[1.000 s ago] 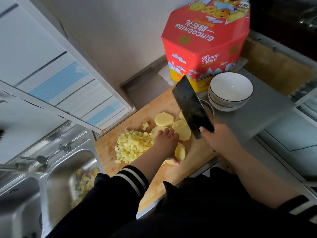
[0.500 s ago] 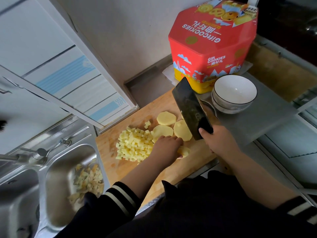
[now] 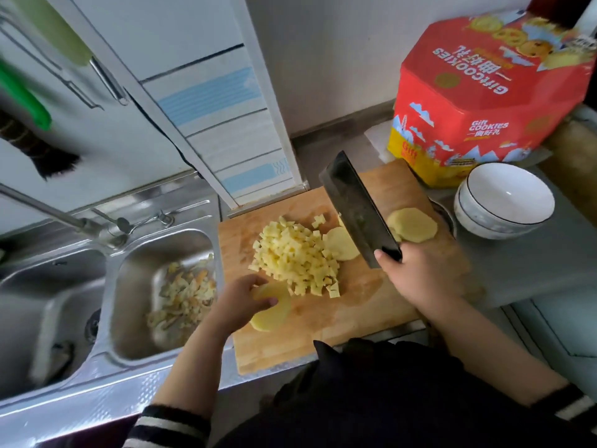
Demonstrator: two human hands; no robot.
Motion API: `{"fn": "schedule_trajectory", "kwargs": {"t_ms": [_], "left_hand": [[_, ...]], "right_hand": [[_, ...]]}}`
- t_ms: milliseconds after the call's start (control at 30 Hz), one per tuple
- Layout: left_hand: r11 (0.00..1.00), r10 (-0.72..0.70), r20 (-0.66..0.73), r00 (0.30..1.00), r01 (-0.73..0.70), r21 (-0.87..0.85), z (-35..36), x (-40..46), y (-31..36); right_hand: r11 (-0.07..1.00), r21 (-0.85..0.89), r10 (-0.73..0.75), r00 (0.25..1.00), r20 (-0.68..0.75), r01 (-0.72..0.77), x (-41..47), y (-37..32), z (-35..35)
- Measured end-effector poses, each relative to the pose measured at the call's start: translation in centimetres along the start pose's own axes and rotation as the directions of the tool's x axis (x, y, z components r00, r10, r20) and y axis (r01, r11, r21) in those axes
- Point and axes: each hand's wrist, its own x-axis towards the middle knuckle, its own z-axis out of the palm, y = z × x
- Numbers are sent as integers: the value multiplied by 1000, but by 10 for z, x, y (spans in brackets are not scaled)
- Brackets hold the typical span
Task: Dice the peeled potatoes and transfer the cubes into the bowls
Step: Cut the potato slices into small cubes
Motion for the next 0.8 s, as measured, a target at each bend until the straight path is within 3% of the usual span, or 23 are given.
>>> {"fn": "schedule_trajectory", "kwargs": {"t_ms": [133, 233, 300, 433, 533, 667, 800], "left_hand": [[989, -147, 46, 988, 146, 17, 22, 5, -35], [981, -189, -63, 980, 191, 25, 34, 7, -42], [985, -158, -132, 979, 165, 47, 40, 3, -42], [983, -87, -49, 995, 94, 157, 55, -7, -43], [961, -57, -116, 992, 85, 261, 65, -8, -46], [973, -36, -207, 978, 82, 216, 65, -8, -52], [967, 4, -184, 983, 43, 250, 60, -5, -58]], "right_hand": [[1000, -5, -18, 995, 96, 18, 0, -10, 15], [996, -54, -66, 992, 110, 72, -2, -14, 22], [992, -82, -86, 989, 119, 96, -4, -16, 23], [986, -113, -108, 987, 115, 121, -7, -20, 23], [984, -122, -114, 985, 126, 130, -8, -21, 23], [978, -138, -133, 979, 155, 155, -12, -23, 22], [976, -137, -142, 972, 185, 169, -16, -26, 22]]}}
